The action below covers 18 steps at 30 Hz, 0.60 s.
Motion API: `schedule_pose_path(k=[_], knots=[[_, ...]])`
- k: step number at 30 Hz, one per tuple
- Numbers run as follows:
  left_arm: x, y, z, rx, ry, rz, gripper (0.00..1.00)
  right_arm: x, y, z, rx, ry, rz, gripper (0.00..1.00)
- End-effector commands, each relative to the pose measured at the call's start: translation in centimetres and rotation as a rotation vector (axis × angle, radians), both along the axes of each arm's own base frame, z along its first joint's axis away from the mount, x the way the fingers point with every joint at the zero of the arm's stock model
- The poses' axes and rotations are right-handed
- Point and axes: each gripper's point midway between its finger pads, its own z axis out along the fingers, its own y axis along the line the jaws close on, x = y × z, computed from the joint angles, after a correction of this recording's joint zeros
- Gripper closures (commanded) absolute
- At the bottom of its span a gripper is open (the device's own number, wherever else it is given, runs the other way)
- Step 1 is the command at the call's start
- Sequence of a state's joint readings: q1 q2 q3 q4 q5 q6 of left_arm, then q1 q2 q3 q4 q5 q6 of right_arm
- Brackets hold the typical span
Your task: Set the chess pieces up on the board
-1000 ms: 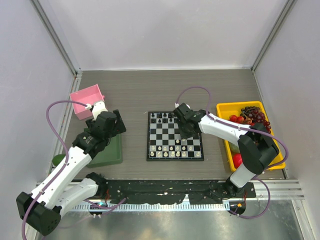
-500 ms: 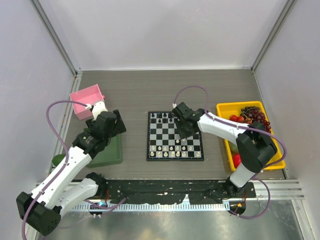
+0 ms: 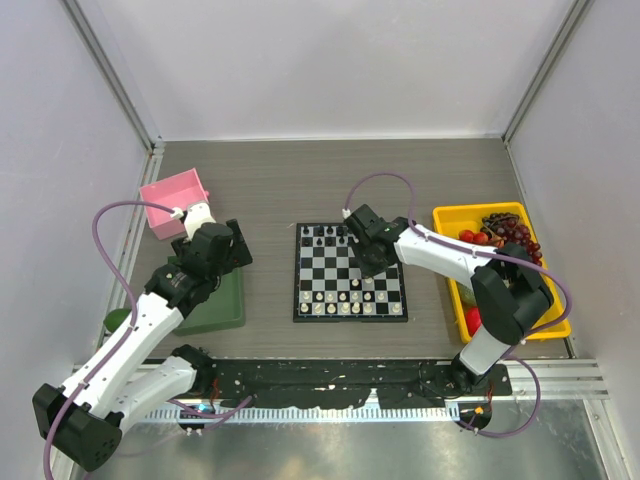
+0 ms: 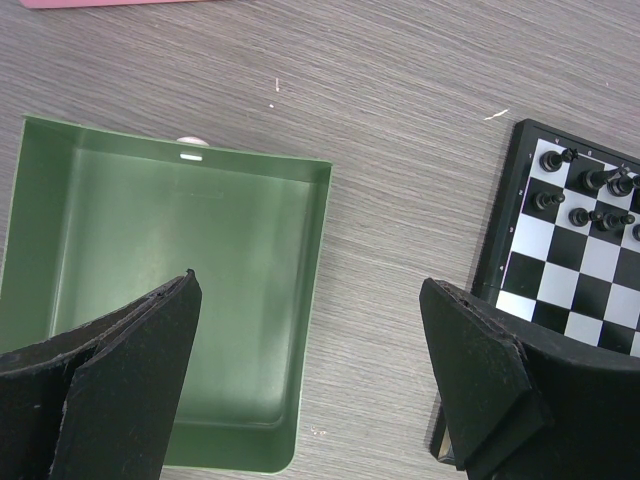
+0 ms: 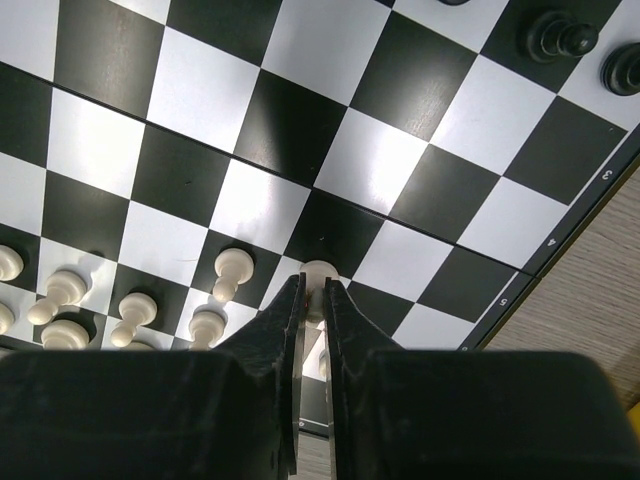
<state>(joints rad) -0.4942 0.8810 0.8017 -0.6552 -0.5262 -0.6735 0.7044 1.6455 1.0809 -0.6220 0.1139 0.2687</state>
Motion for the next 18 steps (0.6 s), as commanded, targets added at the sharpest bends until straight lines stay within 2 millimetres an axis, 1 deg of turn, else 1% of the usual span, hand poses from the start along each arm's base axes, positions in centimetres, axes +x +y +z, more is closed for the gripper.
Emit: schedule_pose_path(k=[1,4,10,14,17,18], knots=[[0.6,0.1,1.1,-0.015,-0.043,0.016,0.01,0.7,0.1,1.9,0.029,-0.049,-0.035,0.89],[0.6,0.1,1.1,-0.017,-0.044,0.017,0.01,0.7,-0.1,2.5,0.042,-0.066,-0.059,0.90],[0.7,-0.1,1.2,-0.019,-0.044,0.011,0.01,0.5,-0.2,4.6,0.096,-0.106,-0.099,0.90],[0.7,-0.2,1.0,-0.024,-0.043,0.009,0.01,-0.2,-0.6,5.6,0.118,-0.116,-0.109,0.90],[0.7,-0.1,1.1,-0.025,-0.045,0.011,0.01,-1.3,-0.8,5.9,0.131,-0.088,-0.112,0.91],[0.7,-0.1,1.1,-0.024,-0.046,0.010,0.01,-1.6,-0.9,6.4,0.142,-0.092,-0.115,0.91]])
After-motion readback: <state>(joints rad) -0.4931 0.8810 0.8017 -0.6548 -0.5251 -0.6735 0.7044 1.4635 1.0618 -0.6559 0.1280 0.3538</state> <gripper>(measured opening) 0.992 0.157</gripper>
